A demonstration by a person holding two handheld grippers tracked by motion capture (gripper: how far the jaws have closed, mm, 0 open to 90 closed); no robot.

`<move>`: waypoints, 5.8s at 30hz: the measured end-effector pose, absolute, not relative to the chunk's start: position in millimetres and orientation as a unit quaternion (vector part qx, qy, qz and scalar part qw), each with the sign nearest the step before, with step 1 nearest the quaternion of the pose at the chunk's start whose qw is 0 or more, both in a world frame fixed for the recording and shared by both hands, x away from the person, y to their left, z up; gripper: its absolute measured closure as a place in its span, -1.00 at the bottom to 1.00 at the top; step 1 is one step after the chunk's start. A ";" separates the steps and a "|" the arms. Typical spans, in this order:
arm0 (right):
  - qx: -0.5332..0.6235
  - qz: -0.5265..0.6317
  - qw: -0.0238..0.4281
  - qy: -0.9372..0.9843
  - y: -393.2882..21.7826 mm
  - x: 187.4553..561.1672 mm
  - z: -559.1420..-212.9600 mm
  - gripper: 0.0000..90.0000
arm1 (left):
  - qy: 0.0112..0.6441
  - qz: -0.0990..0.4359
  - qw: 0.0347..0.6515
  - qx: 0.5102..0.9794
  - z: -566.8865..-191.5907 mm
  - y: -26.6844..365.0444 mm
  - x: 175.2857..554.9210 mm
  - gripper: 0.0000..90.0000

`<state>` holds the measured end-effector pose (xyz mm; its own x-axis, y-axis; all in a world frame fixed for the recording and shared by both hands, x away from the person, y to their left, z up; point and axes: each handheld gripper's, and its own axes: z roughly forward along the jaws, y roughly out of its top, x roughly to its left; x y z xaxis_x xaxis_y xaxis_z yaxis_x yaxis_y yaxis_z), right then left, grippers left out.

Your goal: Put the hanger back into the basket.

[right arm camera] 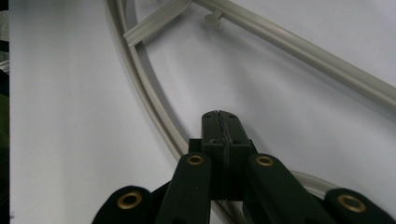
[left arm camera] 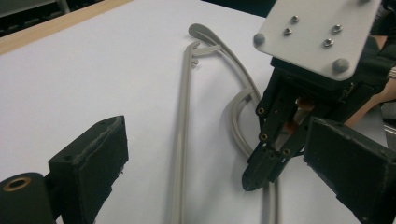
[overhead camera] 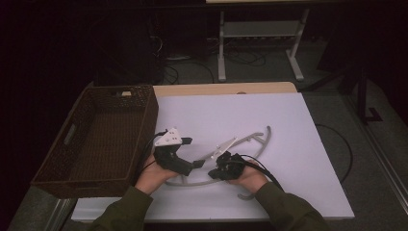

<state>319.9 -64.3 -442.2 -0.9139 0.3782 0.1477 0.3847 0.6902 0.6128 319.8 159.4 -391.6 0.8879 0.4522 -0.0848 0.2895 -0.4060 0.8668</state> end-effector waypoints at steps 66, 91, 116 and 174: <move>-0.361 -0.464 -0.169 -0.791 -230.8 241.5 -422.1 -0.66 | 0.119 0.029 0.343 0.931 -440.7 99.6 296.2 0.51; -0.367 -0.469 -0.174 -0.785 -231.2 242.5 -421.9 -0.66 | 0.124 0.030 0.325 0.937 -438.4 94.1 293.7 0.82; -0.384 -0.486 -0.201 -0.759 -241.7 240.9 -415.6 -0.65 | 0.144 0.035 0.369 0.917 -408.7 104.7 296.0 0.83; -0.393 -0.493 -0.218 -0.745 -245.4 239.5 -412.6 -0.64 | 0.203 0.047 0.476 0.854 -346.8 149.0 311.9 0.84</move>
<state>239.5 -245.4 -412.6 -0.5966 0.8000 0.0628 0.3710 0.2056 0.9056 311.9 149.0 -346.8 0.9129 0.3922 -0.1129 0.3021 -0.4636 0.8329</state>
